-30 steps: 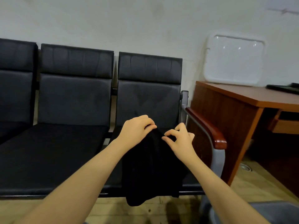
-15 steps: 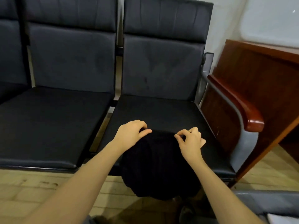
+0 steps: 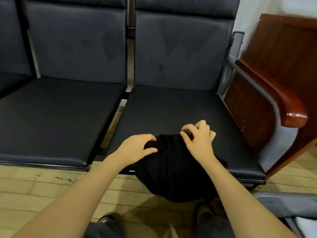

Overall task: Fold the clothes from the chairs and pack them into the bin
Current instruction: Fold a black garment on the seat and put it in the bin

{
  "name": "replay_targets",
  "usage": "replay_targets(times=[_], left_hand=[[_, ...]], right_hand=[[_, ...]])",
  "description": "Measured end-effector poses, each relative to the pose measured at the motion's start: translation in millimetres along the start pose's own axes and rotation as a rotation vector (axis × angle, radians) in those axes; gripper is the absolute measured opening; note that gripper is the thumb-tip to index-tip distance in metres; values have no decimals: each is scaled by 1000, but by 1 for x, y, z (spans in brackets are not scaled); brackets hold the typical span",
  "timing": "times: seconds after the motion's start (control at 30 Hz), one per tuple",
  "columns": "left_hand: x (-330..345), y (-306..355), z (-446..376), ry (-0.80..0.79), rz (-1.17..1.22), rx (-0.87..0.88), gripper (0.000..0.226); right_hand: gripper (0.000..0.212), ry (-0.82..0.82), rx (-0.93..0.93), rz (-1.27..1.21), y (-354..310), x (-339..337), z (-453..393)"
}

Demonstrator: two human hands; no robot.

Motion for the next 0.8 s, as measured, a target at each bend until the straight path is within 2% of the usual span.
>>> replay_targets(times=[0.13, 0.2, 0.37, 0.57, 0.67, 0.8], left_hand=[[-8, -9, 5, 46, 3, -44, 43], [-11, -18, 6, 82, 47, -96, 47], [-24, -28, 8, 151, 104, -118, 27], [-60, -24, 12, 336, 217, -55, 6], [-66, -22, 11, 367, 364, -81, 10], [-68, -9, 6, 347, 387, -41, 17]], right_hand=[[30, -144, -202, 113, -35, 18, 8], [38, -211, -240, 192, -41, 30, 11], [20, -270, -214, 144, -39, 39, 9], [13, -211, -155, -7, -29, 28, 5], [12, -210, -151, -38, -29, 25, 5], [11, -181, -108, -84, -26, 20, 4]])
Point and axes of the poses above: each hand's wrist, its own z-axis away from the middle knuckle, its own x-axis out of the palm, y = z × x, the point moved 10 cm from there along -z, towards the middle knuckle, and after that the axes turned 8 degrees about z, right-handed, at the moved point
